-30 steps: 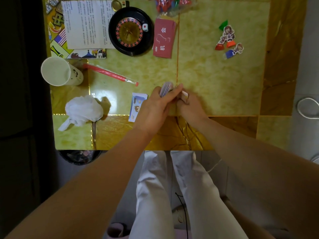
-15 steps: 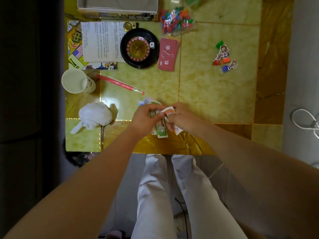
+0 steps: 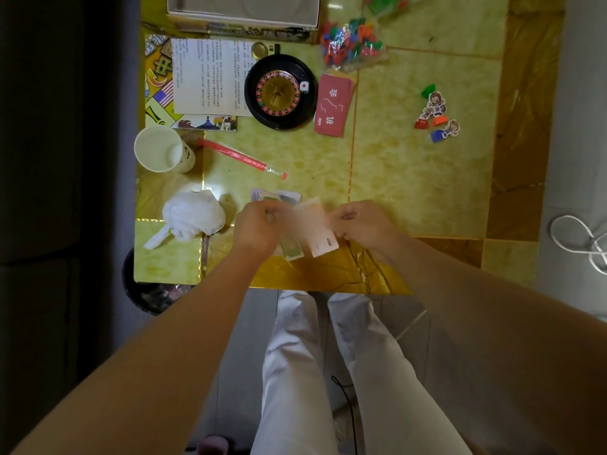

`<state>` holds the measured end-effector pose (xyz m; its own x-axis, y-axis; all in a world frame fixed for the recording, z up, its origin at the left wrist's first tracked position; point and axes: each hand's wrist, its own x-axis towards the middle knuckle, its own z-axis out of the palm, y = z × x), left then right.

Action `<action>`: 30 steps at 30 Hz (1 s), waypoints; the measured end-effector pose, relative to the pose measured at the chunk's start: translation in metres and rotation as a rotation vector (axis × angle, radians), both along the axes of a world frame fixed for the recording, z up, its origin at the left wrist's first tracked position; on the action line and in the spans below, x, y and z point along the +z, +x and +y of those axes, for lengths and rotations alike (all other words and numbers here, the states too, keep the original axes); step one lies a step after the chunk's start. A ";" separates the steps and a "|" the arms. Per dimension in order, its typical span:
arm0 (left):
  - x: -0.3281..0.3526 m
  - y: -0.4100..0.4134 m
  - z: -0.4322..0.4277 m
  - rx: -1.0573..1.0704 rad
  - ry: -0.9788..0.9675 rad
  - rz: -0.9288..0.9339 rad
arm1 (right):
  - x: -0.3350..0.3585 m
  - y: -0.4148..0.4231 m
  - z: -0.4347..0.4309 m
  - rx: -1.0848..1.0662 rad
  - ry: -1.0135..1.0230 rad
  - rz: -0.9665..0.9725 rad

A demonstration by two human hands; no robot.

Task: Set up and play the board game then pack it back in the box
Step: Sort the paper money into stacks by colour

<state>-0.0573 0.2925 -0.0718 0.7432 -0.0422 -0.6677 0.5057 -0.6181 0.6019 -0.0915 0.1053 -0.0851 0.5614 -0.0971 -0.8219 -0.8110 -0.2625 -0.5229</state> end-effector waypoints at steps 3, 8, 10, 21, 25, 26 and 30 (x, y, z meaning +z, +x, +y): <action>-0.003 0.001 0.015 0.073 -0.026 -0.084 | -0.007 0.003 0.002 -0.301 -0.064 0.062; -0.014 -0.001 0.032 0.173 -0.163 -0.114 | -0.034 0.004 0.022 -0.369 -0.204 0.106; -0.018 -0.003 0.034 0.183 -0.202 -0.113 | -0.042 0.003 0.030 -0.258 -0.305 0.097; -0.020 -0.003 0.029 0.198 -0.407 -0.073 | -0.047 0.009 0.043 0.140 -0.675 0.102; -0.017 -0.003 0.021 0.274 -0.487 -0.035 | -0.034 0.010 0.038 -0.006 -0.600 -0.075; -0.017 -0.003 0.017 0.297 -0.489 -0.015 | -0.027 0.010 0.036 -0.098 -0.462 -0.144; -0.014 -0.003 -0.006 0.352 -0.480 0.059 | -0.001 0.004 0.031 -0.081 0.255 -0.073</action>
